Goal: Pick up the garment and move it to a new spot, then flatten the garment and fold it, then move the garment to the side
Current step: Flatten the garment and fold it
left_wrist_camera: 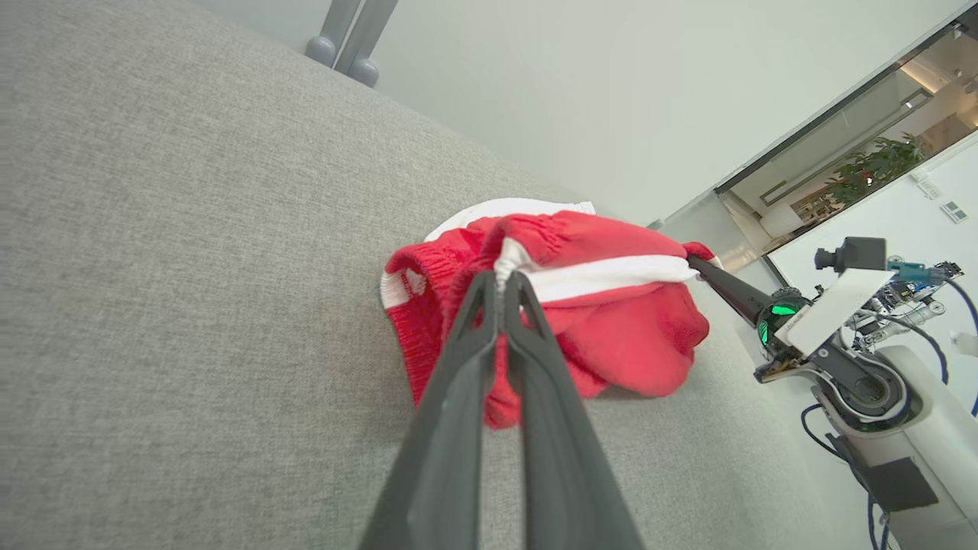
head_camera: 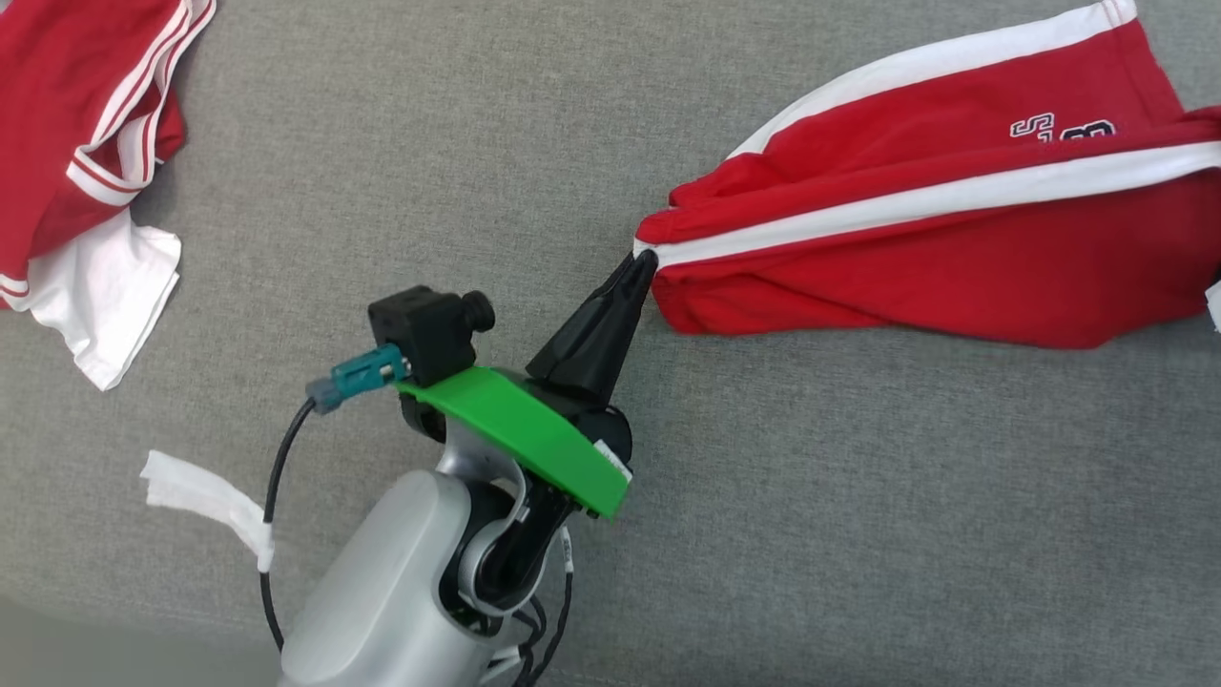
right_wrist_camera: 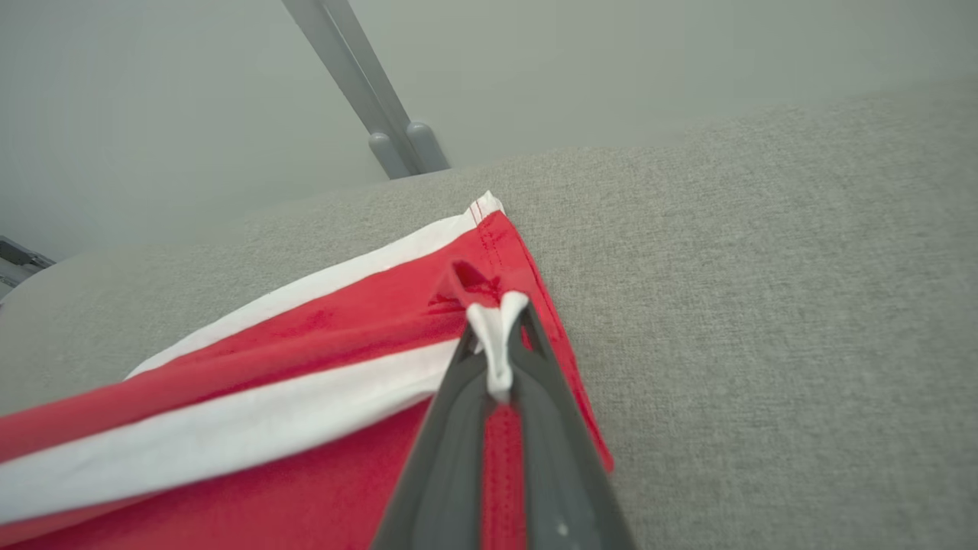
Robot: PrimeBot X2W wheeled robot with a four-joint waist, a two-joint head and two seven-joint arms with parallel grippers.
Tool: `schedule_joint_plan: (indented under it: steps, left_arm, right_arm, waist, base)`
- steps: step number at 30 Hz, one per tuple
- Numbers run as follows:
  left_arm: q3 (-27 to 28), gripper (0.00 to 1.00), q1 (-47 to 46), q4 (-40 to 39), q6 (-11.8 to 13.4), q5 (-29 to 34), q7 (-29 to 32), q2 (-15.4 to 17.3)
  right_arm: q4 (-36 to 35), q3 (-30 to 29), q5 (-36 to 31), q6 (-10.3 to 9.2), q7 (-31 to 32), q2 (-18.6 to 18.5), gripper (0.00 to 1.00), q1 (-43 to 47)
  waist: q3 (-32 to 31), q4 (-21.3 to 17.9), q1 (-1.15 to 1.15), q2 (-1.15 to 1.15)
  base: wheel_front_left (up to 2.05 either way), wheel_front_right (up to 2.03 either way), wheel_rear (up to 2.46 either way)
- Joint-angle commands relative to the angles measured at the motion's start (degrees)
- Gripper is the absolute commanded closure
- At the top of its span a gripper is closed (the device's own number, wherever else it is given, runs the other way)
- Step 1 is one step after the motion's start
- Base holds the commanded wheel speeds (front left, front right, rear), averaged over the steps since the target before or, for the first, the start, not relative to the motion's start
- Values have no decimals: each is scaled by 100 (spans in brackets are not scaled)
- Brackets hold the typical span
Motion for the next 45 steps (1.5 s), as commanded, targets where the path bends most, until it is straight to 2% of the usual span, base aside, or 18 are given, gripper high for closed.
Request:
schedule_joint_plan:
  steps: [1,22,24,26,27,28,29,35,40,45]
  left_arm:
    - [16,100,-192,134,35,-50,35,-9]
    - [-432,100,-1369,1261,0,-754,193,-173]
    - [-476,98,-1449,1330,19,-825,156,-174]
    - [-507,76,-1494,1389,76,-883,114,-175]
    - [-504,51,-1527,1412,105,-889,60,-175]
    - [-506,14,-1556,1428,111,-899,13,-176]
    - [-501,0,-1572,1456,145,-939,-43,-176]
    - [-497,0,-1648,1605,211,-917,-378,-176]
    - [-260,0,-1627,1741,332,-686,-1152,-172]
    - [-158,0,-1278,1746,329,-343,-1548,-12]
  right_arm:
    - [65,-61,-129,-12,68,-39,100,-157]
    - [622,27,-1185,-11,687,11,100,-1437]
    - [610,41,-1264,-11,600,22,94,-1545]
    - [618,76,-1278,-11,503,66,11,-1607]
    - [632,86,-1313,-11,456,68,0,-1621]
    - [634,97,-1319,-11,393,67,0,-1654]
    - [643,87,-1318,-11,320,80,0,-1690]
    - [721,53,-1360,-10,-16,129,0,-1684]
    - [601,90,-1220,-10,-536,188,0,-1525]
    - [334,416,-1172,-10,-768,28,0,-1089]
  waist:
    - [151,117,0,0]
    - [469,95,0,0]
    - [491,104,0,0]
    - [508,114,0,0]
    - [518,116,0,0]
    - [529,119,0,0]
    - [538,122,0,0]
    - [537,96,0,0]
    - [472,-12,0,0]
    - [322,-156,0,0]
  base:
    - [0,0,0]
    - [0,0,0]
    - [0,0,0]
    - [0,0,0]
    - [0,0,0]
    - [0,0,0]
    - [0,0,0]
    - [0,0,0]
    - [0,0,0]
    - [0,0,0]
